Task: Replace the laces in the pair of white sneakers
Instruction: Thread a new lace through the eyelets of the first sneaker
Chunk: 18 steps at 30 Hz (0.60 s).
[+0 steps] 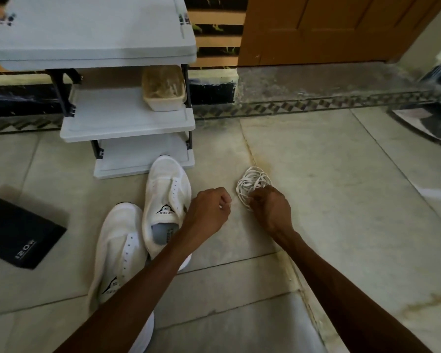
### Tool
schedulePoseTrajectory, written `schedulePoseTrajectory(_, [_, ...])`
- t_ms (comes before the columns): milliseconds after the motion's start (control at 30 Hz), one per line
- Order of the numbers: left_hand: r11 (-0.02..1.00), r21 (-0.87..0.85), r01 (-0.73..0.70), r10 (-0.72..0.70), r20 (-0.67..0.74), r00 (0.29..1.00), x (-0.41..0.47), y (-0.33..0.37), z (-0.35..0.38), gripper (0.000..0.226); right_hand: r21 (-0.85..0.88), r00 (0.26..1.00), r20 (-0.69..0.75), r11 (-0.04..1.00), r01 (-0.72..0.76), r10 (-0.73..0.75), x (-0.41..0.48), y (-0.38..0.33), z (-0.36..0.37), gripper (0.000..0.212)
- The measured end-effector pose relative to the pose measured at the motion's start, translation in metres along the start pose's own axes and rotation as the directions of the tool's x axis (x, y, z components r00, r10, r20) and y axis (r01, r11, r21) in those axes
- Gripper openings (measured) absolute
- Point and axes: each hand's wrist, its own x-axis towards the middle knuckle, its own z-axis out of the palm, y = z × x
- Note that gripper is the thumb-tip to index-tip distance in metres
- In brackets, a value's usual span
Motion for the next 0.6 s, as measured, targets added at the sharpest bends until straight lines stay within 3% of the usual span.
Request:
schedulePoseTrajectory(200, [0.999,-0.018,0.034,-0.032,0.080,0.996,-0.017,0.000,0.021,0.014,0.258,0.993,0.089,0.961,-0.103,0.082,-0.041,0.012,-0.011,0.009])
schedulePoseTrajectory(367, [0.981,-0.108,0.160,-0.138,0.185,0.973,-0.041,0.006,0.041,0.014,0.504,0.930,0.199,0.781,-0.368,0.310,-0.072,0.010,-0.023,0.009])
schedulePoseTrajectory(467, [0.984,-0.121,0.134,-0.106,0.217,0.970,-0.055,0.010,0.055,0.005,0.581,0.907,0.196,0.702,-0.413,0.372,-0.087,0.007,-0.026,0.009])
schedulePoseTrajectory(600, [0.973,-0.183,0.142,-0.091,0.263,0.961,-0.068,0.018,0.067,0.018,0.642,0.868,0.225,0.602,-0.474,0.443,-0.100,0.006,-0.026,0.004])
